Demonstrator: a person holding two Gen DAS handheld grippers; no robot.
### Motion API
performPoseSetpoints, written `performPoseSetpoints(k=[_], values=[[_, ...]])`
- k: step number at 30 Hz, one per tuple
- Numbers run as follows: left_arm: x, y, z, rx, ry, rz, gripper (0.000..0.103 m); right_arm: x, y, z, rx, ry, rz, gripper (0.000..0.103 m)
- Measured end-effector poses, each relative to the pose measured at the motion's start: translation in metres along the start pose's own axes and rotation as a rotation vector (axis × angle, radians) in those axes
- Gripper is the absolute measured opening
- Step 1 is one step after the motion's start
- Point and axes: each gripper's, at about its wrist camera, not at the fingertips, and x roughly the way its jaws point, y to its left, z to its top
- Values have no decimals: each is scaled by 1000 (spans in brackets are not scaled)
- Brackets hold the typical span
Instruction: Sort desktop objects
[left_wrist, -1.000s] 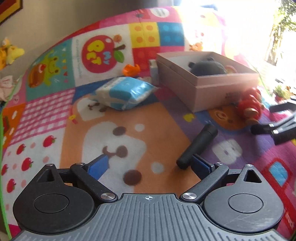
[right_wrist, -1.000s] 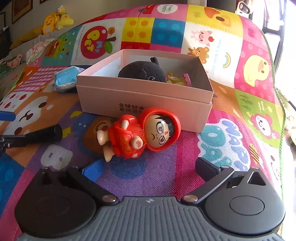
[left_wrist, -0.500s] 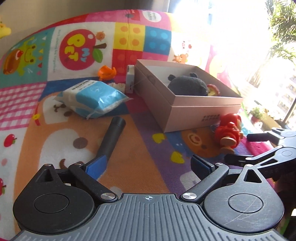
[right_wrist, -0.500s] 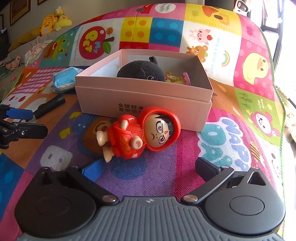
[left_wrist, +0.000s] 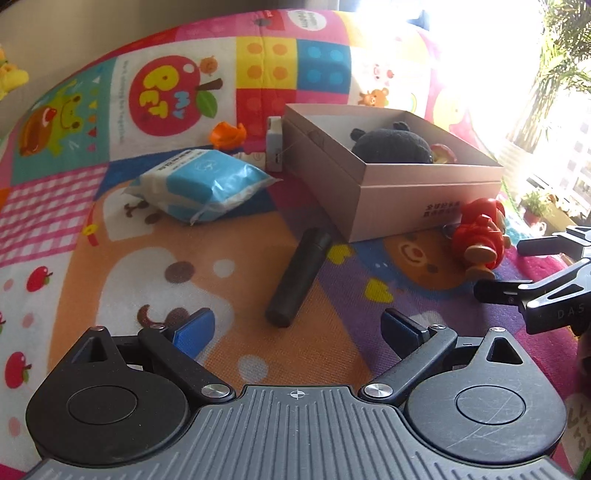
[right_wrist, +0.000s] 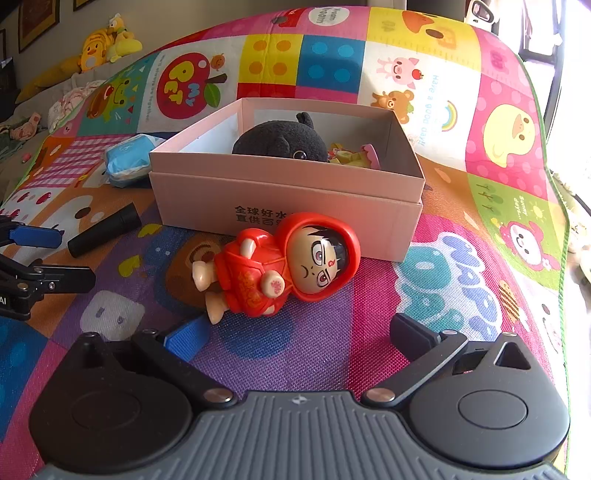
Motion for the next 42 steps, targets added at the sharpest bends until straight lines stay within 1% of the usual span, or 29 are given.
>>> performPoseSetpoints(k=[3,6,11,15,17,19,20,21,22,24,28,29,34,38,40,42], values=[[-1,0,-2,12,-2,18,99,0,0,0,0,0,0,103],[-1,2,-1,0,-1,22,99,0,0,0,0,0,-1,103],[0,0,2,-49,-13,-72,99,0,0,0,0,-1,-1,103],[5,-6,5,-67,-19,-107,99,0,0,0,1,0,-1,103],[3,-11,3,-69,-22,-166,99,0,0,0,1,0,-1,103],[-3,-18,0,-59,-14,-277,99,0,0,0,2,0,0,103],[-7,-22,-2,-49,-14,-321,99,0,0,0,2,0,0,103],[-12,-25,-5,-38,-16,-345,99,0,0,0,2,0,-1,103],[-18,-28,-8,-25,-23,-353,99,0,0,0,2,0,-1,103],[-28,-31,-15,-6,-35,-337,99,0,0,0,2,0,-1,103],[-41,-23,-24,4,-49,-252,99,0,0,0,2,0,-2,103],[-41,-19,-24,1,-44,-242,99,0,0,0,2,0,-2,103],[-28,-9,-17,-58,-34,-241,99,0,0,0,5,0,1,103],[2,-11,0,-105,-34,-218,99,1,-9,2,50,8,0,103],[11,-16,7,-92,-36,-228,100,0,-15,2,85,4,-3,103],[12,-28,12,-36,-45,-286,100,0,-19,2,104,3,0,103]])
